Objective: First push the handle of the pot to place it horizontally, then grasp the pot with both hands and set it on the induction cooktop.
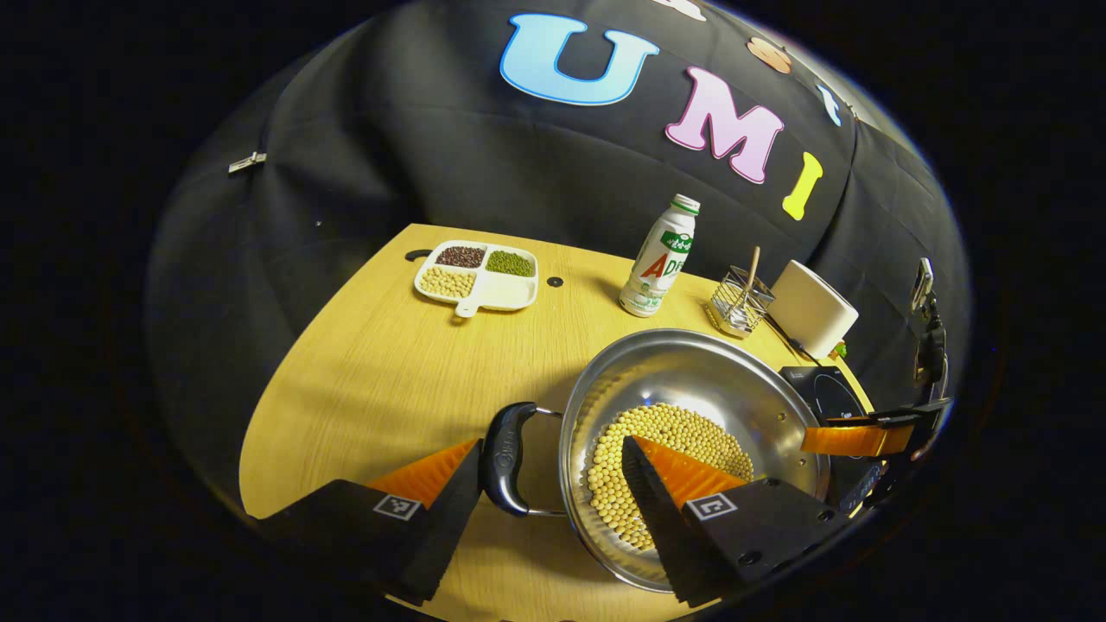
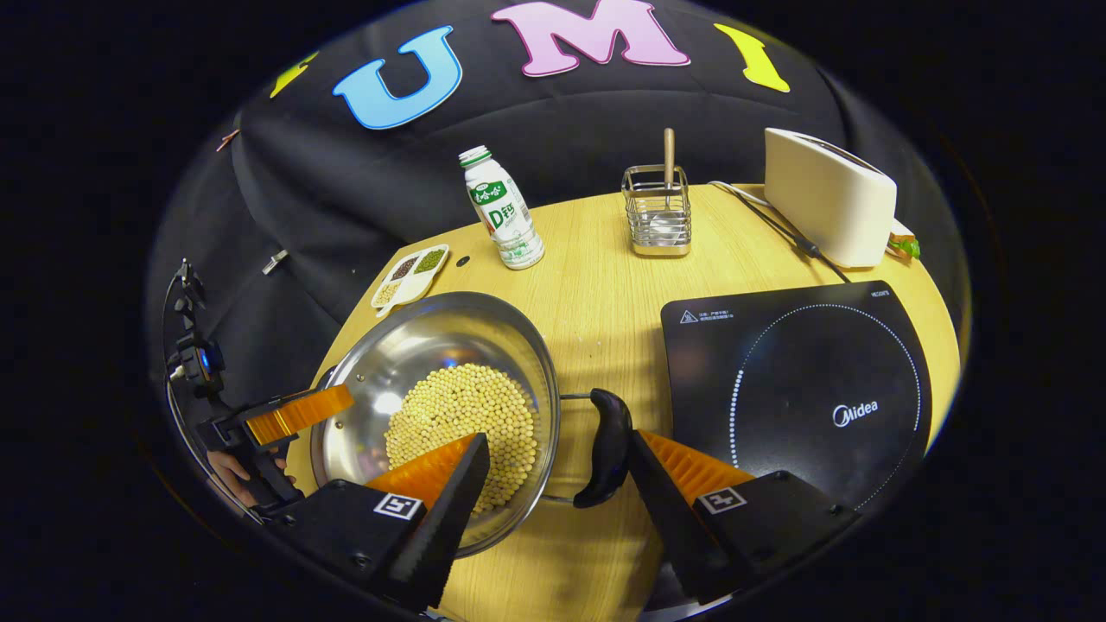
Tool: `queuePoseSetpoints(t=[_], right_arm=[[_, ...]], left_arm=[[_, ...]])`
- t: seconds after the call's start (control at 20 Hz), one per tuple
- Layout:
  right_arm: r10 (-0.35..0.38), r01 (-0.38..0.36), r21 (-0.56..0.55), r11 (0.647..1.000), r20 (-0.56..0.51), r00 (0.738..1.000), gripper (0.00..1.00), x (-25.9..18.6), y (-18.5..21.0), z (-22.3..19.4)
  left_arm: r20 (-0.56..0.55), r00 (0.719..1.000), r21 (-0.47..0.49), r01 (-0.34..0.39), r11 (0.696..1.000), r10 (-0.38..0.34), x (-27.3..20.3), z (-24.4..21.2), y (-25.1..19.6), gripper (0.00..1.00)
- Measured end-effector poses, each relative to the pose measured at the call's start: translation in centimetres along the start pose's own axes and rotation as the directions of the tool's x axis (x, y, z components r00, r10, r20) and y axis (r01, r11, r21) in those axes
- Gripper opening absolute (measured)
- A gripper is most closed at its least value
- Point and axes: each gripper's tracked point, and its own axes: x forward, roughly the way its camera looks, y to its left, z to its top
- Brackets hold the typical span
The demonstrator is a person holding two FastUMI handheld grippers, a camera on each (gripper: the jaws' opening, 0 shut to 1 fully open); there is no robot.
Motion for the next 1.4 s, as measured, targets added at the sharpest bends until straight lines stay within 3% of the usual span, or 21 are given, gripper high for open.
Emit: queuePoseSetpoints(t=[0.25, 0.5, 0.55, 0.7, 1.0, 1.05, 1.1, 1.2, 1.25, 1.4], right_arm=[[-0.029, 0.029, 0.005, 1.000, -0.022, 0.999, 0.96, 2.0, -0.2, -0.5], [-0.062, 0.062, 0.020, 0.998, -0.028, 0.998, 0.74, 3.2, -1.0, -0.5], [-0.089, 0.089, 0.010, 0.996, -0.017, 0.996, 0.74, 3.3, -1.5, -0.2], [-0.101, 0.101, -0.014, 0.995, -0.003, 0.995, 0.65, 3.4, -1.6, -0.3], [-0.116, 0.116, -0.010, 0.993, -0.025, 0.993, 0.59, 3.3, -1.7, -0.2], [-0.113, 0.113, -0.023, 0.993, -0.033, 0.993, 0.51, 3.3, -1.5, -0.3], [-0.113, 0.112, -0.033, 0.993, -0.038, 0.993, 0.55, 3.3, -1.6, -0.5], [-0.115, 0.113, -0.033, 0.993, -0.054, 0.992, 0.55, 3.0, -1.6, -0.8], [-0.112, 0.110, -0.033, 0.993, -0.057, 0.992, 0.51, 2.5, -1.4, -0.8], [-0.103, 0.101, -0.042, 0.994, -0.052, 0.993, 0.55, 1.1, -0.9, -0.7]], left_arm=[[-0.051, 0.999, -0.023, 0.018, 1.000, -0.019, 1.4, -1.1, 0.8, 0.88], [-0.079, 0.996, -0.046, 0.033, 0.998, -0.036, 1.9, -1.9, 0.9, 0.66], [-0.080, 0.996, -0.044, 0.022, 0.999, -0.025, 2.1, -1.9, 1.2, 0.64], [-0.077, 0.997, -0.045, 0.015, 0.999, -0.019, 2.1, -1.8, 1.4, 0.62], [-0.096, 0.995, -0.041, -0.014, 0.999, 0.010, 1.8, -2.0, 1.4, 0.57], [-0.099, 0.995, -0.043, -0.019, 0.999, 0.015, 1.6, -2.1, 1.4, 0.56], [-0.102, 0.995, -0.047, -0.022, 0.999, 0.018, 1.4, -2.2, 1.4, 0.56], [-0.115, 0.993, -0.060, -0.018, 0.998, 0.011, 0.9, -2.6, 1.3, 0.55], [-0.118, 0.993, -0.069, -0.017, 0.997, 0.009, 0.5, -2.8, 1.2, 0.55], [-0.105, 0.994, -0.070, -0.028, 0.997, 0.020, -1.3, -2.5, 0.9, 0.55]])
